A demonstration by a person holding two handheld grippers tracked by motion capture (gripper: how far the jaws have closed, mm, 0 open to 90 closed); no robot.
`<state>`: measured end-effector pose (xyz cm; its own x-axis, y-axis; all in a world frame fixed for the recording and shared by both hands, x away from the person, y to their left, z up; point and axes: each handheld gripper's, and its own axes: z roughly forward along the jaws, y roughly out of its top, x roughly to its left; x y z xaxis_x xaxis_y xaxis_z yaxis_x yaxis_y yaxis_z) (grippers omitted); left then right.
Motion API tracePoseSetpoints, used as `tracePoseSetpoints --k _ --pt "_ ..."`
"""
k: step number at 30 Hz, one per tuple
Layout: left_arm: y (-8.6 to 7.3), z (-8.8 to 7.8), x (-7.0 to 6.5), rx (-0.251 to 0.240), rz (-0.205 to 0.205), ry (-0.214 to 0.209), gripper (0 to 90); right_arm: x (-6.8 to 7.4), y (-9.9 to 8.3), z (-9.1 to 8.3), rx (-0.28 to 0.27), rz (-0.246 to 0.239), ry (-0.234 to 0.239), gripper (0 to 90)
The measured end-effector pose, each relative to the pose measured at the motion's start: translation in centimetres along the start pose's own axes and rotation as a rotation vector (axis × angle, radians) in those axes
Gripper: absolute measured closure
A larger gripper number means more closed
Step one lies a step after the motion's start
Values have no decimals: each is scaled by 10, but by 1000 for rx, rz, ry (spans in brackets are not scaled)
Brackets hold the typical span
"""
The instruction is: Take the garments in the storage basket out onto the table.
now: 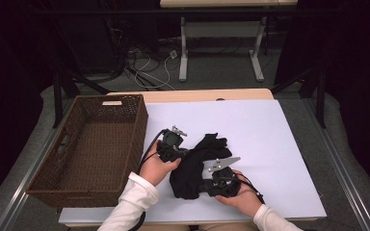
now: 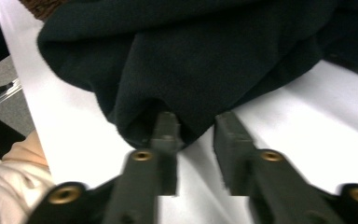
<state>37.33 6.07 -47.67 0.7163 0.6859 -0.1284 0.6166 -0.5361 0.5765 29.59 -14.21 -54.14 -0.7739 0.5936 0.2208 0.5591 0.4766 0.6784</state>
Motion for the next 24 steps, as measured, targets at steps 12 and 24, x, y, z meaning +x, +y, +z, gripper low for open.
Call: tracePoseSetpoints --k 12,24 --pt "4 -31 5 -86 -32 41 862 -6 7 -28 -90 -18 -50 882" --pt "5 -61 20 -166 -85 85 875 -41 16 -87 -250 46 -179 885"
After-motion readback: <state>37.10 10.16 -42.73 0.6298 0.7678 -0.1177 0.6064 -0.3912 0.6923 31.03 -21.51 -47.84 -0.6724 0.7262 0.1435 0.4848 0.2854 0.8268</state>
